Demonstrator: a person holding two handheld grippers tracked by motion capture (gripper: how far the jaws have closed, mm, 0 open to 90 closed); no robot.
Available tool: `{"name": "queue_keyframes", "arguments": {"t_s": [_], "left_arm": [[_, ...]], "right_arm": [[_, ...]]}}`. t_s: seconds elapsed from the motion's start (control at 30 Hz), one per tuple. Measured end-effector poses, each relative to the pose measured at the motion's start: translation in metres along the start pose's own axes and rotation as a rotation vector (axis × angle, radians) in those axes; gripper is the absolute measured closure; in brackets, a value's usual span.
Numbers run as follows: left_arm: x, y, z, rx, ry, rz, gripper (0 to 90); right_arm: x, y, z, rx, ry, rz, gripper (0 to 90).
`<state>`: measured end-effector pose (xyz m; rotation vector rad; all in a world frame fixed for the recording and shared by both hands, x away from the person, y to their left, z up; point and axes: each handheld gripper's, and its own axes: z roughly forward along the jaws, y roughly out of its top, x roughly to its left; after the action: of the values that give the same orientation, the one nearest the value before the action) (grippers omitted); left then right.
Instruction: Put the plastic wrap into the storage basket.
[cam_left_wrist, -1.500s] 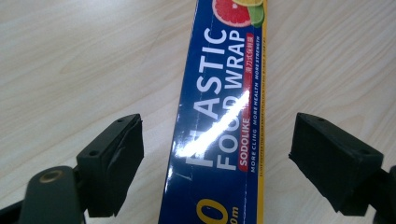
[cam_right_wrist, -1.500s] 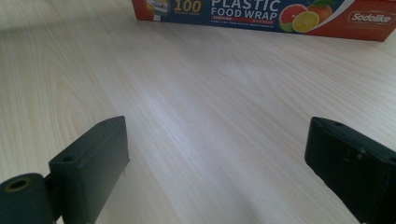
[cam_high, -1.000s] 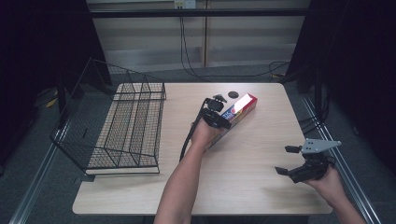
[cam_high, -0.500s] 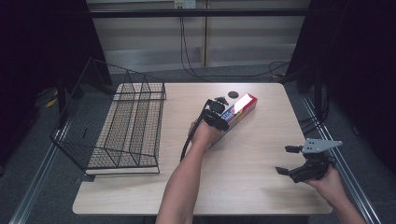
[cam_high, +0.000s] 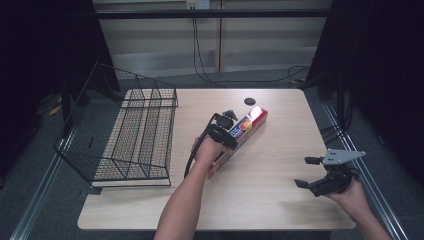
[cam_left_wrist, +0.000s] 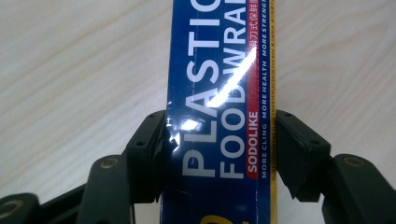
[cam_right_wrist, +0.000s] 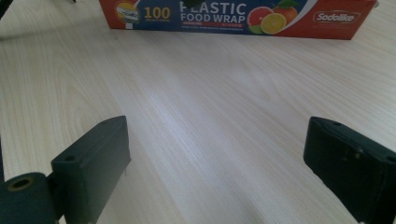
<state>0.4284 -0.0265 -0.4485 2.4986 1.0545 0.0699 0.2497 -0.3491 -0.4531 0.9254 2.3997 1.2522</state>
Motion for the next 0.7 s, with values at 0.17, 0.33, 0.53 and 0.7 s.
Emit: {"name": "queue_keyframes", "arguments": {"t_s": [0.17, 0.33, 0.53, 0.7], "left_arm": [[0.001, -0.005, -0.004, 0.025, -0.001, 0.01, 40.2], [0.001, -0.001, 0.0, 0.025, 0.001, 0.027, 39.3], [0.001, 0.007, 0.009, 0.032, -0.004, 0.002, 37.5], [0.0, 0.011, 0.011, 0.043, 0.007, 0.029, 41.7]], "right_arm": [[0.001, 0.001, 0.001, 0.004, 0.001, -0.003, 7.4], [0.002, 0.001, 0.003, 0.007, 0.009, -0.006, 7.3], [0.001, 0.001, 0.003, 0.006, 0.0, -0.004, 7.3], [0.0, 0.0, 0.001, -0.006, 0.005, 0.002, 7.3]]}}
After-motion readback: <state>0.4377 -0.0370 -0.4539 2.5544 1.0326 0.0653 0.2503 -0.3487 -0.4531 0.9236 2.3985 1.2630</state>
